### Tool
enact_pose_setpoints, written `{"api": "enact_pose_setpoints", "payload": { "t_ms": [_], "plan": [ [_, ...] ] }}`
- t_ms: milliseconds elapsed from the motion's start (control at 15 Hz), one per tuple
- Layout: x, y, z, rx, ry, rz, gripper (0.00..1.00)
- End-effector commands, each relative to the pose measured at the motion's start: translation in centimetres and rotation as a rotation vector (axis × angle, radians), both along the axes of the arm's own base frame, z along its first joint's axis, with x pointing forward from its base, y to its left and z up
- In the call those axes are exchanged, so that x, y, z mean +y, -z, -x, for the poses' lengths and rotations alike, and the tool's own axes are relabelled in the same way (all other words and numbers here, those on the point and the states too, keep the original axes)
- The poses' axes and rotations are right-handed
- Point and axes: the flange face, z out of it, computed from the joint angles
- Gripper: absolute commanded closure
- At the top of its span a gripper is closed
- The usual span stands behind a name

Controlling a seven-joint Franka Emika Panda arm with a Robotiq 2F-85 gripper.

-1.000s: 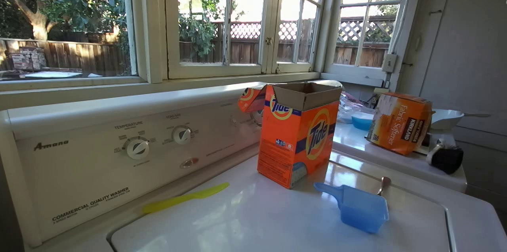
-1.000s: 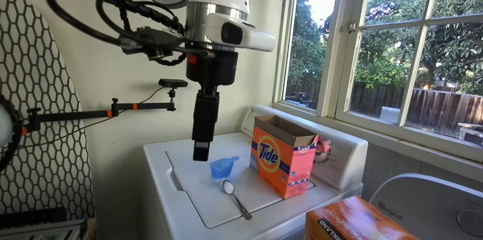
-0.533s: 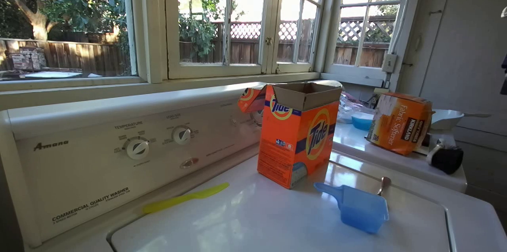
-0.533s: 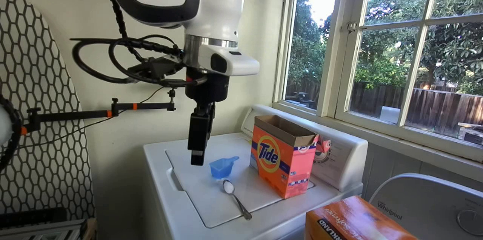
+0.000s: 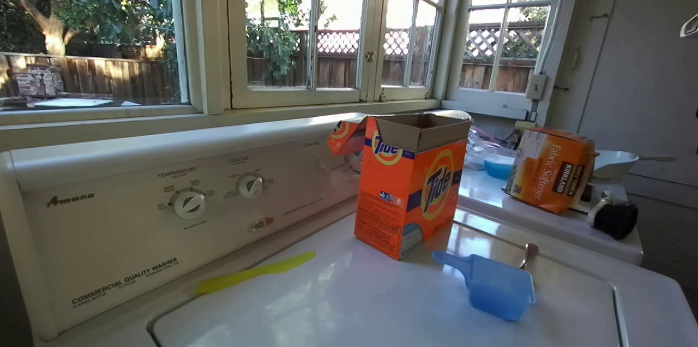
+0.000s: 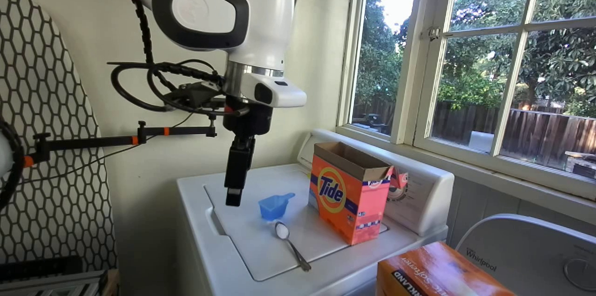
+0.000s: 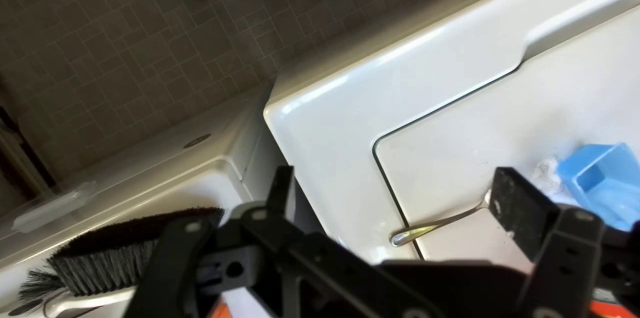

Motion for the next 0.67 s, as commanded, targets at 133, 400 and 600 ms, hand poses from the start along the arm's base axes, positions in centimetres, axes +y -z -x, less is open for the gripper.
{"api": "enact_pose_setpoints", "payload": {
  "t_ms": [133,400,600],
  "plan": [
    [0.2,0.5,-0.5,-0.006,0.088,0.045,0.00],
    [2.1,1.7,-1.1,0.004,0.244,0.050,0.00],
    [3.7,2.8,-1.7,-0.009,0.365,0.049,0.00]
  ]
}}
